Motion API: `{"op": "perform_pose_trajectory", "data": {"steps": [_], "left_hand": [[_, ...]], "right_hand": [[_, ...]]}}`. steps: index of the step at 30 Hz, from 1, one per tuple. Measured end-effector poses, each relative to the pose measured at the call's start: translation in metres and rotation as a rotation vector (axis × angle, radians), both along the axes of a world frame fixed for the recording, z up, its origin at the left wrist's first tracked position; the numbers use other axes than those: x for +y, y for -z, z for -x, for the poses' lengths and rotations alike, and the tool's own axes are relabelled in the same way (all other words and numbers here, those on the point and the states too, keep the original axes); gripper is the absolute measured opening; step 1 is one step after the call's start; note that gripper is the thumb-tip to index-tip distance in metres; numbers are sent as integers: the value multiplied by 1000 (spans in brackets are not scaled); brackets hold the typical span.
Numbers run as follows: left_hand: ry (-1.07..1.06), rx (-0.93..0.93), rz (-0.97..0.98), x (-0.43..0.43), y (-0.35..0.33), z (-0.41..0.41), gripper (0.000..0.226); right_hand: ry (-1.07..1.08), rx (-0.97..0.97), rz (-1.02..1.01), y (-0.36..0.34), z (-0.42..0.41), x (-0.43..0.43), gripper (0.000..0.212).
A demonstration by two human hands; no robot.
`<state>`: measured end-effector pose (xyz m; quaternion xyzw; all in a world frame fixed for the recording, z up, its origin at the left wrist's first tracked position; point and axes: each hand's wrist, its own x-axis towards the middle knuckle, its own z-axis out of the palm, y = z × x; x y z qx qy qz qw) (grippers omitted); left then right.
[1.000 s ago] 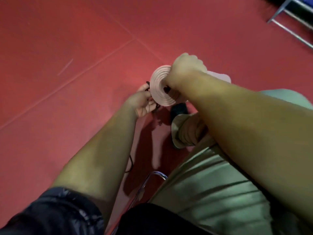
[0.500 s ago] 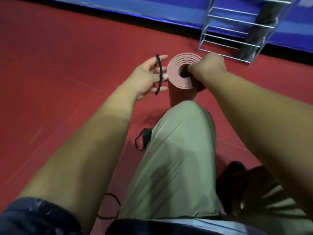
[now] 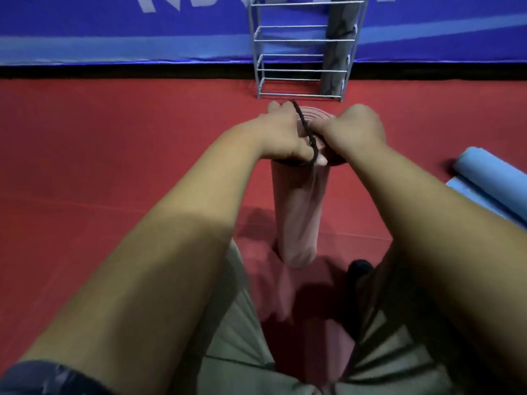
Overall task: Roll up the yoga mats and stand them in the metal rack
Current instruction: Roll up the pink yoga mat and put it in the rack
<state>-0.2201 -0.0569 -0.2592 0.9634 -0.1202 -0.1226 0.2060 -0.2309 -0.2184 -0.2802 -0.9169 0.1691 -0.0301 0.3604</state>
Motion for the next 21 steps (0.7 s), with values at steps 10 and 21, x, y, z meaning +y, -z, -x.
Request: {"op": "perform_pose_trajectory", "data": {"steps": [10, 21], "left_hand": [[-256, -240, 117, -21, 32, -23, 96], [-312, -91, 202, -25, 19, -42, 119]], "right_hand": [[-326, -237, -320, 23, -22, -8, 22], [-125, -351, -293, 39, -41, -16, 10]]}}
